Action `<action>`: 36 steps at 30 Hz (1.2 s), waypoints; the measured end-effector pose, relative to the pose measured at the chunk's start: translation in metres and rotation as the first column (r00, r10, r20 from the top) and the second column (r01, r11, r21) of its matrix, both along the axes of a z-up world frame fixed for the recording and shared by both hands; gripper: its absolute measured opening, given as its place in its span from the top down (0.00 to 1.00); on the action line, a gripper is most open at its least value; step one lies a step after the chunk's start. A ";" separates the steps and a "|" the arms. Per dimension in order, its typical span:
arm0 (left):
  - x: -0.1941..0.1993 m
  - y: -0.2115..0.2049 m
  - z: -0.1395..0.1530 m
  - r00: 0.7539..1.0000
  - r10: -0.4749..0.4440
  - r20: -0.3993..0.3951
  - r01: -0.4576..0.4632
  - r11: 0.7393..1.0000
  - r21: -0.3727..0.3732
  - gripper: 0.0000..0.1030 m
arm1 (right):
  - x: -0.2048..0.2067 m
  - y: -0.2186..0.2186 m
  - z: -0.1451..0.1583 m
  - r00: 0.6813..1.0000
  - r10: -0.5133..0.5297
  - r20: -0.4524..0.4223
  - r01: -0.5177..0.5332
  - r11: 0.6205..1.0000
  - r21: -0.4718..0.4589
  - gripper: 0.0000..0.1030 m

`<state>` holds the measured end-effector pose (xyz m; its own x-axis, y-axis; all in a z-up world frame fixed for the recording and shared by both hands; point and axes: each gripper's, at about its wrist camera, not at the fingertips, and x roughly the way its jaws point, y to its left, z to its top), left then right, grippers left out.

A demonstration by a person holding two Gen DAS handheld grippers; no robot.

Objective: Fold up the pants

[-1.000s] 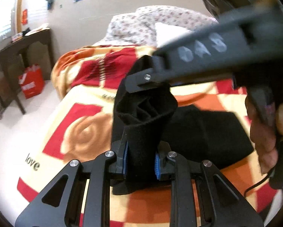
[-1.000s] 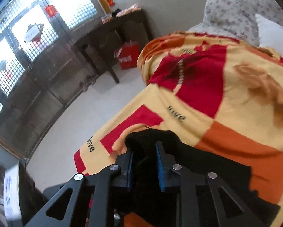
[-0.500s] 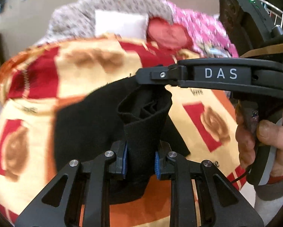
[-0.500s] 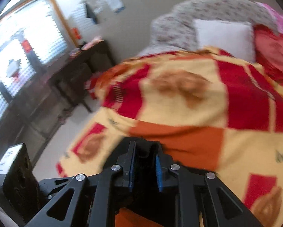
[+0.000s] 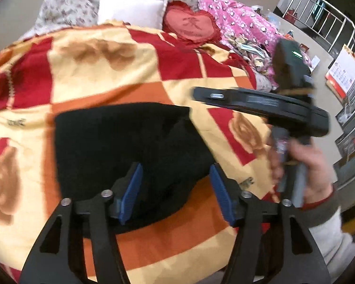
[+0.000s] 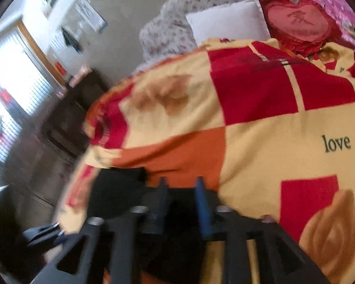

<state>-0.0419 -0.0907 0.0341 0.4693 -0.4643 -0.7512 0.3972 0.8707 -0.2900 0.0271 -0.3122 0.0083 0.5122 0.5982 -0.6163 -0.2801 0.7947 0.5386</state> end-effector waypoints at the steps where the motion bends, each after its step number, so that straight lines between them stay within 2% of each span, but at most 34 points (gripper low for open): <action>1: 0.000 0.007 0.001 1.000 0.014 0.008 -0.014 1.000 0.012 0.41 | -0.006 -0.001 0.000 1.000 0.007 -0.009 -0.007 1.000 0.029 0.48; 4: 0.005 0.025 -0.005 0.996 0.091 0.023 -0.093 0.994 0.061 0.41 | -0.019 0.008 -0.010 0.997 0.043 -0.060 -0.036 0.992 0.117 0.48; 8: 0.020 0.035 -0.022 0.985 0.174 0.010 -0.174 0.981 0.090 0.41 | -0.024 0.024 -0.022 0.993 0.047 -0.110 -0.032 0.990 0.134 0.46; 12: 0.034 0.039 -0.030 0.970 0.239 0.039 -0.242 0.960 0.138 0.41 | -0.036 0.034 -0.010 0.998 0.006 -0.057 -0.001 0.996 0.092 0.44; 14: 0.041 0.040 -0.033 0.967 0.250 0.042 -0.254 0.956 0.145 0.41 | -0.039 0.045 -0.010 0.999 0.012 -0.030 -0.012 1.000 0.025 0.43; 16: 0.047 0.039 -0.038 0.966 0.255 0.035 -0.258 0.954 0.153 0.41 | -0.039 0.057 -0.024 0.998 0.006 -0.070 -0.016 0.989 -0.150 0.43; 17: 0.047 0.040 -0.039 0.966 0.255 0.032 -0.257 0.954 0.153 0.41 | -0.041 0.057 -0.029 0.998 0.006 -0.068 -0.018 0.984 -0.180 0.44; 19: 0.048 0.041 -0.039 0.967 0.253 0.035 -0.255 0.955 0.149 0.41 | -0.050 0.047 -0.031 0.999 -0.001 -0.045 -0.005 0.990 -0.139 0.44; 25: 0.048 0.053 -0.040 0.963 0.269 0.004 -0.268 0.957 0.109 0.41 | -0.049 0.033 -0.023 0.999 0.002 -0.050 -0.005 0.999 -0.046 0.44; 28: 0.049 0.056 -0.043 0.959 0.285 -0.002 -0.283 0.954 0.100 0.40 | -0.049 0.032 -0.009 1.000 -0.027 0.000 0.027 0.999 0.018 0.42; 30: 0.050 0.054 -0.044 0.957 0.289 -0.001 -0.287 0.952 0.106 0.40 | -0.049 0.046 -0.002 1.000 -0.017 0.027 0.017 0.999 -0.032 0.41; 33: 0.050 0.054 -0.043 0.956 0.293 -0.004 -0.291 0.951 0.107 0.40 | -0.049 0.073 -0.007 0.999 0.038 0.031 -0.031 0.981 -0.193 0.43; 34: 0.050 0.054 -0.043 0.956 0.294 -0.006 -0.292 0.951 0.106 0.40 | -0.051 0.076 -0.013 0.999 0.046 0.022 -0.039 0.970 -0.239 0.54; 36: 0.051 0.054 -0.043 0.956 0.292 -0.009 -0.290 0.951 0.103 0.40 | -0.058 0.076 -0.024 0.999 0.054 0.006 -0.050 0.951 -0.305 0.64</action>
